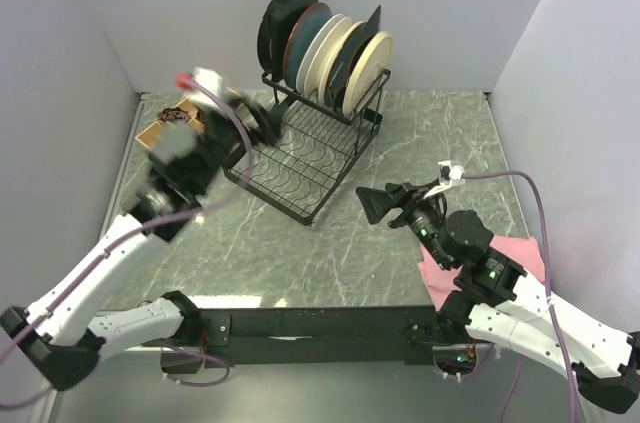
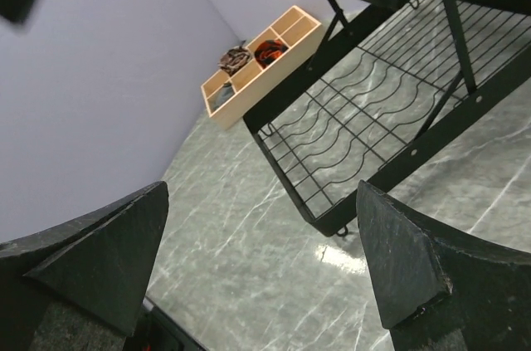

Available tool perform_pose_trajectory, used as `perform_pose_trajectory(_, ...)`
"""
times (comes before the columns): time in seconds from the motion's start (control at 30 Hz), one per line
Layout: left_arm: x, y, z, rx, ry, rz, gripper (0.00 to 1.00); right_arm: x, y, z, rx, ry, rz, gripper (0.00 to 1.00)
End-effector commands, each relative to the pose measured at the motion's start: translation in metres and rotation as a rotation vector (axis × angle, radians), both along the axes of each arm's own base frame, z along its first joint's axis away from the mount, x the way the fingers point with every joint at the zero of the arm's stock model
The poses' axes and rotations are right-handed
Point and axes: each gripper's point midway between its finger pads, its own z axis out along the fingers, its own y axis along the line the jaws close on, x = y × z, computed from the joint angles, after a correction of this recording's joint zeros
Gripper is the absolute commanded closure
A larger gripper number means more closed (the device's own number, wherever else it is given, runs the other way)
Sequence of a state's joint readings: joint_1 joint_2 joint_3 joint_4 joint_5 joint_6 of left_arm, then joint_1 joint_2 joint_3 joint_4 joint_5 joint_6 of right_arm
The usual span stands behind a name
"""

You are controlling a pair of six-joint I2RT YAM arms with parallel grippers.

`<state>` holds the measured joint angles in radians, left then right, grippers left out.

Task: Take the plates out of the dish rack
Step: Unload the plate from the dish rack.

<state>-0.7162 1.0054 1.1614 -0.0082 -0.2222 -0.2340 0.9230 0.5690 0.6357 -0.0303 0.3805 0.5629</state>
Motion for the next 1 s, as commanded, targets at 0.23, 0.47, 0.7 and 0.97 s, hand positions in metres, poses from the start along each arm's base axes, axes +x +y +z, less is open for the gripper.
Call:
perform_pose_trajectory(0.23,0.122,0.071,0.060,-0.118,-0.018,-0.067,0.09,0.001,-0.023,0.013,0.089,-0.051,-0.091,0.00)
perform_pose_trajectory(0.47,0.172,0.090,0.037,-0.168,0.008,-0.142,0.09,-0.007,-0.011,0.022,0.082,-0.088,-0.004,0.01)
perform_pose_trajectory(0.7,0.205,0.077,-0.005,-0.110,0.028,-0.307,0.34,-0.006,-0.001,0.014,0.060,-0.080,0.028,0.03)
perform_pose_trajectory(0.97,0.210,0.066,-0.015,0.006,-0.038,-0.418,0.40,-0.004,0.008,0.009,0.019,-0.073,0.053,0.04)
